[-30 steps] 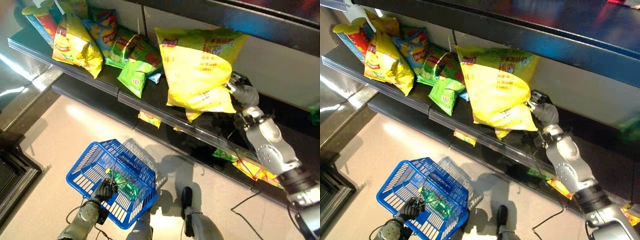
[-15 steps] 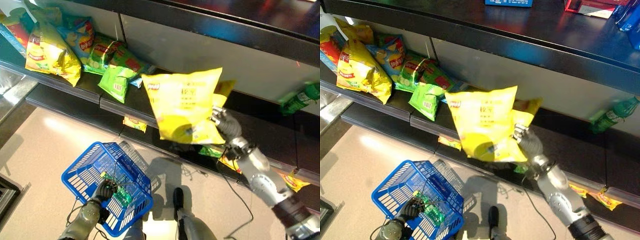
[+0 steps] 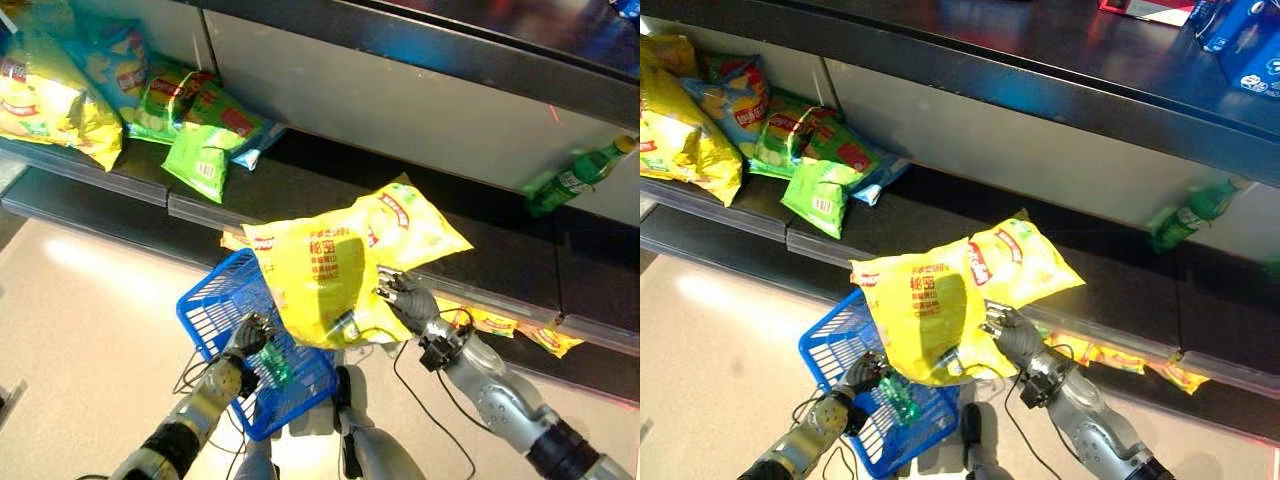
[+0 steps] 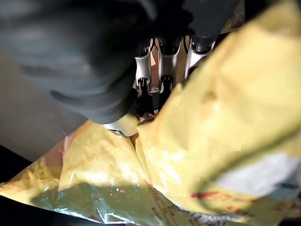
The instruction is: Pick up the snacks into the basket
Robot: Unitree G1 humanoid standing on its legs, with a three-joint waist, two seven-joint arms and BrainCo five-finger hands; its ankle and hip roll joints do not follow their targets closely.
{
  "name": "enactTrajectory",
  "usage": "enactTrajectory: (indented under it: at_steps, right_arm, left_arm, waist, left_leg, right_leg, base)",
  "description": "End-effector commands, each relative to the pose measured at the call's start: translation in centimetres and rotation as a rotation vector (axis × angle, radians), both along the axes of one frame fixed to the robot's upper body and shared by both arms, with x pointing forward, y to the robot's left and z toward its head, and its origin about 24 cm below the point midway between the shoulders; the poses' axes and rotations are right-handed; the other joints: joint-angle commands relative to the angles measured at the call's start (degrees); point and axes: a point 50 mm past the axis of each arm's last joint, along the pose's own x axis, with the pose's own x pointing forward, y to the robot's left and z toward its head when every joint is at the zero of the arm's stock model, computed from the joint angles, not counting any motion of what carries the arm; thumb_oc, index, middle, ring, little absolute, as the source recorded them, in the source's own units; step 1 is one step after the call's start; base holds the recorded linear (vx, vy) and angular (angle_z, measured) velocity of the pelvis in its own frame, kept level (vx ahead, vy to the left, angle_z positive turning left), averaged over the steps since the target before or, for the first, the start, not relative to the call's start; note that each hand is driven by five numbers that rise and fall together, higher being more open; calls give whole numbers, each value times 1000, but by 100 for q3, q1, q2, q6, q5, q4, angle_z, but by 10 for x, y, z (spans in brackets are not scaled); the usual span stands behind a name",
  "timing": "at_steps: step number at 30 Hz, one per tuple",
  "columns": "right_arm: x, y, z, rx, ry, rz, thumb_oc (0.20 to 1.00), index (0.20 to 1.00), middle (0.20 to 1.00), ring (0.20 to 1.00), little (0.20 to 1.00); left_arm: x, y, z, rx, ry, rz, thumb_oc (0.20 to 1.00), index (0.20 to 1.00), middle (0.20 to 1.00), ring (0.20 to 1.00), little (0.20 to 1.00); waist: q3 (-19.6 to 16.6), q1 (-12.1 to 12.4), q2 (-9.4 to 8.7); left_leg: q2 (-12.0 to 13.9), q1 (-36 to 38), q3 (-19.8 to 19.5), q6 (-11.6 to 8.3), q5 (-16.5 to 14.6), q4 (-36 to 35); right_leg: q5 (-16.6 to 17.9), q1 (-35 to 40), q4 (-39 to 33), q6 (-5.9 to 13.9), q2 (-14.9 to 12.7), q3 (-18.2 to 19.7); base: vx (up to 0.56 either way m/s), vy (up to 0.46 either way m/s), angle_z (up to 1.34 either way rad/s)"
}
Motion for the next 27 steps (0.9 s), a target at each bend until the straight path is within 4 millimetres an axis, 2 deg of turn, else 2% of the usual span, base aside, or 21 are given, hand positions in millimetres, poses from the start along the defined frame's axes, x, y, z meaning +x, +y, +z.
enactTrajectory:
  at_steps: [1, 2, 3, 4, 7, 8, 11, 12, 18, 23, 24, 26, 27]
  right_arm:
    - [-14, 26, 17, 70, -84, 147, 200, 200, 200, 200, 200]
    - [-16, 31, 11, 56, -61, 162, 200, 200, 200, 200, 200]
    - [-16, 31, 11, 56, -61, 162, 200, 200, 200, 200, 200]
    - [-18, 33, 5, 26, -47, 172, 200, 200, 200, 200, 200]
    - [-18, 35, 1, 9, -36, 180, 200, 200, 200, 200, 200]
    - [-19, 40, -1, 9, -28, 200, 200, 200, 200, 200, 200]
    - [-19, 45, -3, 11, -16, 218, 200, 200, 200, 200, 200]
    - [-20, 50, -7, 14, 2, 232, 200, 200, 200, 200, 200]
    - [-22, 56, -21, -13, 43, 236, 200, 200, 200, 200, 200]
    - [-19, 51, -30, -63, 52, 206, 200, 200, 200, 200, 200]
    - [-14, 45, -41, -116, 69, 156, 200, 200, 200, 200, 200]
    - [-13, 43, -45, -140, 76, 141, 200, 200, 200, 200, 200]
    - [-6, 31, -61, -244, 96, 65, 200, 200, 200, 200, 200]
  left_arm:
    - [31, -31, 65, -112, -283, -90, 200, 200, 200, 200, 200]
    - [34, -39, 70, -139, -292, -98, 200, 200, 200, 200, 200]
    - [34, -39, 70, -139, -292, -98, 200, 200, 200, 200, 200]
    - [38, -45, 80, -140, -324, -117, 200, 200, 200, 200, 200]
    - [41, -50, 87, -143, -346, -132, 200, 200, 200, 200, 200]
    - [46, -55, 97, -143, -373, -143, 200, 200, 200, 200, 200]
    - [49, -62, 104, -136, -390, -157, 200, 200, 200, 200, 200]
    - [51, -69, 112, -142, -416, -178, 200, 200, 200, 200, 200]
    - [50, -86, 125, -185, -448, -227, 200, 200, 200, 200, 200]
    - [50, -93, 131, -187, -471, -249, 200, 200, 200, 200, 200]
    - [50, -95, 133, -184, -477, -258, 200, 200, 200, 200, 200]
    - [50, -95, 133, -185, -476, -262, 200, 200, 200, 200, 200]
    - [49, -96, 134, -189, -478, -267, 200, 200, 200, 200, 200]
  waist:
    - [-340, -20, -230]
    - [-317, -42, -253]
    - [-316, -41, -253]
    - [-300, -52, -262]
    - [-280, -65, -283]
    - [-263, -82, -303]
    - [-251, -90, -319]
    - [-239, -86, -315]
    - [-209, -75, -278]
    - [-184, -62, -245]
    - [-176, -55, -224]
    - [-170, -53, -215]
    - [-158, -39, -183]
  left_leg:
    - [19, -143, 8, -28, -507, 483]
    - [25, -142, 20, -35, -503, 490]
    - [25, -141, 20, -35, -503, 490]
    - [32, -145, 16, -41, -501, 491]
    - [40, -147, 19, -45, -501, 490]
    - [52, -157, 23, -52, -488, 481]
    - [60, -169, 8, -58, -473, 475]
    - [65, -176, 10, -64, -462, 463]
    - [45, -208, -18, -58, -439, 436]
    - [21, -247, -37, -47, -426, 429]
    - [7, -263, -31, -40, -421, 425]
    - [5, -273, -31, -38, -418, 426]
    - [-14, -295, -30, -29, -418, 439]
  right_leg:
    - [-574, -93, 443, 647, -317, 285]
    - [-557, -95, 437, 653, -311, 294]
    - [-557, -94, 437, 653, -311, 294]
    - [-558, -91, 421, 652, -314, 277]
    - [-552, -86, 407, 655, -312, 275]
    - [-547, -93, 400, 659, -306, 270]
    - [-534, -108, 399, 660, -301, 264]
    - [-532, -116, 392, 663, -305, 257]
    - [-528, -128, 384, 659, -336, 207]
    - [-510, -154, 380, 667, -376, 174]
    - [-496, -163, 376, 676, -398, 163]
    - [-492, -168, 373, 679, -406, 163]
    - [-475, -193, 374, 691, -435, 163]
  base:
    - [0, 0, 0]
    - [0, 0, 0]
    - [0, 0, 0]
    - [-1, -8, -4]
    - [-4, -11, -4]
    - [-5, -5, -4]
    - [0, 0, 0]
    - [0, 0, 0]
    - [0, 0, 0]
    - [-10, 3, 3]
    - [-14, 9, 4]
    - [-12, 10, 5]
    - [-6, 11, 5]
